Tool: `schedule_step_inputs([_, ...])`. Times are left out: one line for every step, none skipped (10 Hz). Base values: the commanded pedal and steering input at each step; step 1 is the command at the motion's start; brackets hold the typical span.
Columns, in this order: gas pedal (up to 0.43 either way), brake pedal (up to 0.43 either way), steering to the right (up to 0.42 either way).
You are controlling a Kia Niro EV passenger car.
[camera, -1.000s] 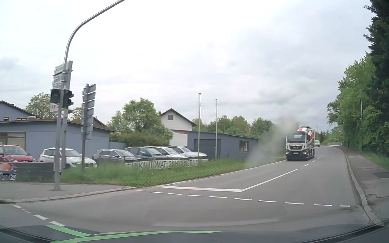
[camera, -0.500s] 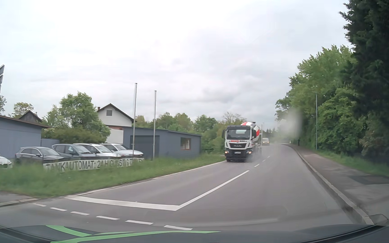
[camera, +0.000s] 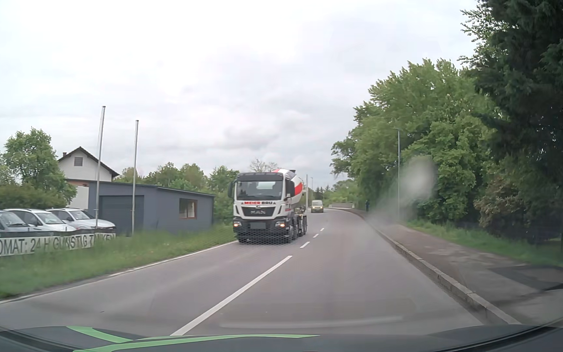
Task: Follow the waypoints while adhering to traffic rules and regulations
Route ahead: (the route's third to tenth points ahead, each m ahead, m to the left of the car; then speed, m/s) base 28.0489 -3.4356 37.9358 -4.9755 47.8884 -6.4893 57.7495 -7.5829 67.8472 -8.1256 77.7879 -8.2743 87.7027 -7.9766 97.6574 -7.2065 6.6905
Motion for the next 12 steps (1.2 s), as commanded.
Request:
schedule_step_inputs([0.319, 0.0, 0.159])
schedule_step_inputs([0.331, 0.0, 0.134])
schedule_step_inputs([0.339, 0.0, 0.109])
schedule_step_inputs([0.35, 0.0, 0.093])
schedule_step_inputs([0.358, 0.0, 0.082])
schedule_step_inputs([0.37, 0.0, 0.073])
schedule_step_inputs([0.37, 0.0, 0.066])
schedule_step_inputs([0.37, 0.0, 0.059])
schedule_step_inputs([0.378, 0.0, 0.049])
schedule_step_inputs([0.39, 0.0, 0.036])
schedule_step_inputs([0.39, 0.0, 0.027])
schedule_step_inputs([0.39, 0.0, 0.018])
